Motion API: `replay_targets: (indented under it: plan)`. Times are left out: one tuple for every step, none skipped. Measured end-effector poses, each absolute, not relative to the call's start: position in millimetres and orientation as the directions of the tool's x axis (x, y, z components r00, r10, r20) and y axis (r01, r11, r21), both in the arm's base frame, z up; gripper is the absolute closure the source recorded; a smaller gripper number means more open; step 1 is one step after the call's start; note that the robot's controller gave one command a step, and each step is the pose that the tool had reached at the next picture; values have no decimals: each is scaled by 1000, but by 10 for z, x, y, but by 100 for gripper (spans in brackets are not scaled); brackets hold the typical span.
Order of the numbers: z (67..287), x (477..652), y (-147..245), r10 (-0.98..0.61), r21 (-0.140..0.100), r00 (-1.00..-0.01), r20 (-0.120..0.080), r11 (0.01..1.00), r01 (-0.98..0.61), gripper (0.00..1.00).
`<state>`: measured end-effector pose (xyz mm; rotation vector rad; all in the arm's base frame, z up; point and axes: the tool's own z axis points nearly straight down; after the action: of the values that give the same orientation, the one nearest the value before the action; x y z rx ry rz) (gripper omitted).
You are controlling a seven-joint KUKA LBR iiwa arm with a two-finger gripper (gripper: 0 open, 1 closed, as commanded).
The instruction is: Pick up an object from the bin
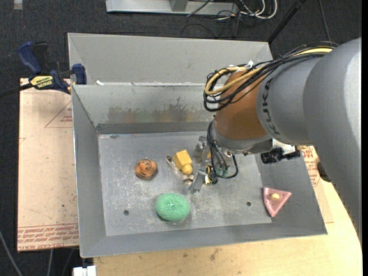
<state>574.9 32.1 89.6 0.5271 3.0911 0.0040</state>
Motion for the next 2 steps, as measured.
replay_targets:
  plan:
    - [706,5769,522,243,2,-970,-4,970,243,100]
    - [706,5769,522,243,2,-970,-4,970,243,100]
